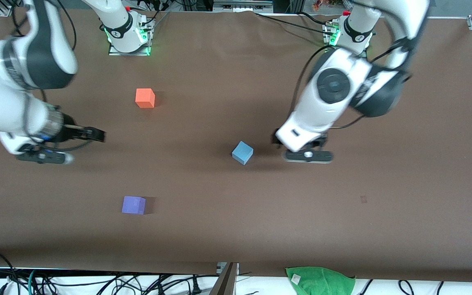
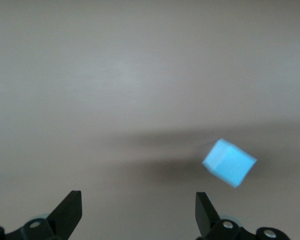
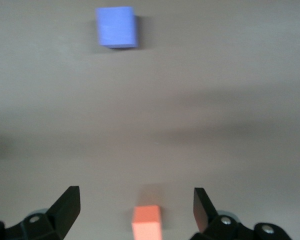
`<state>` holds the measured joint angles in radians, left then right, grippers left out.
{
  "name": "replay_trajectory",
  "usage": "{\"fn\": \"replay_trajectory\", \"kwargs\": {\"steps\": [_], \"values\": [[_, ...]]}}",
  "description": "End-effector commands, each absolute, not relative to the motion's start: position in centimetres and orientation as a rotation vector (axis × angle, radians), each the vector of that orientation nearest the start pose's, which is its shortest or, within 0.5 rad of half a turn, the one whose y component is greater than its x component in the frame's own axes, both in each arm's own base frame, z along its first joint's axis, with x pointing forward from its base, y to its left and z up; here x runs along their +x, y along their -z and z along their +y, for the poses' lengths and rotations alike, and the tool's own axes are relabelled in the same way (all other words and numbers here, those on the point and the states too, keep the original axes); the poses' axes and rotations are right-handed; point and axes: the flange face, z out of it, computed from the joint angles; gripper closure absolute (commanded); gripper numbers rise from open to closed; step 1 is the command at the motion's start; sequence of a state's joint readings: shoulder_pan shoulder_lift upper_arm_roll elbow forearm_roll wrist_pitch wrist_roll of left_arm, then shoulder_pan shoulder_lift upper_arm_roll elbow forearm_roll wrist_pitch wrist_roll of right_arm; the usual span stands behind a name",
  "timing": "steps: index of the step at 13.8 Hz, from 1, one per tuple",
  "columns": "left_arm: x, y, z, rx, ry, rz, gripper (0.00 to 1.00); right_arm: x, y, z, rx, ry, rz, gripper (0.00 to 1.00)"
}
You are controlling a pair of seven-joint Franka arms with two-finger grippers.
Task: Place blue block between orange and purple blocks
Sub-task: 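Carry the blue cube toward the table middle and set it down, then reach the right gripper to the blue cube while the left gripper withdraws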
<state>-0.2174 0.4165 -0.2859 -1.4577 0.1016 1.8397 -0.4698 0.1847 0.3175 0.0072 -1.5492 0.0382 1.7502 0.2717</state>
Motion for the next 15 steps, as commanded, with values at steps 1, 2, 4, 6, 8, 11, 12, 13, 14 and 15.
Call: {"fn": "replay_trajectory", "kwargs": {"steps": [1, 2, 4, 6, 8, 11, 12, 13, 14, 15], "values": [[60.8, -49.6, -21.8, -3.085, -0.094, 0.125, 0.00, 63.8, -42.2, 21.6, -3.128, -0.158, 0.109, 0.00], [61.3, -51.2, -19.1, -3.077, -0.119, 0.095, 0.00, 63.9, -40.7, 25.1, -3.121, -0.112, 0.213, 0.00], [61.6, -53.6, -14.9, -3.075, -0.143, 0.090, 0.00, 64.4, -37.2, 31.2, -3.078, -0.036, 0.411, 0.00], [61.3, -57.0, -9.9, -3.077, -0.061, -0.028, 0.00, 64.4, -33.5, 37.4, -3.030, 0.005, 0.575, 0.00], [59.4, -58.5, -5.8, -3.097, 0.007, -0.026, 0.00, 64.5, -30.6, 42.0, -2.931, 0.061, 0.777, 0.00], [56.3, -56.1, -3.5, -3.158, 0.088, 0.014, 0.00, 62.8, -25.5, 47.0, -2.772, 0.099, 0.991, 0.00], [56.0, -55.8, -3.0, -3.156, 0.086, 0.017, 0.00, 62.2, -24.5, 48.0, -2.757, 0.098, 1.014, 0.00], [55.9, -55.7, -3.4, -3.153, 0.062, 0.013, 0.00, 61.6, -23.9, 48.7, -2.752, 0.090, 1.034, 0.00], [56.4, -55.6, -3.2, -3.137, 0.056, 0.016, 0.00, 61.3, -23.6, 49.0, -2.744, 0.082, 1.062, 0.00], [56.9, -55.6, -3.0, -3.131, 0.061, 0.009, 0.00, 60.8, -23.4, 49.5, -2.734, 0.073, 1.092, 0.00]]}}
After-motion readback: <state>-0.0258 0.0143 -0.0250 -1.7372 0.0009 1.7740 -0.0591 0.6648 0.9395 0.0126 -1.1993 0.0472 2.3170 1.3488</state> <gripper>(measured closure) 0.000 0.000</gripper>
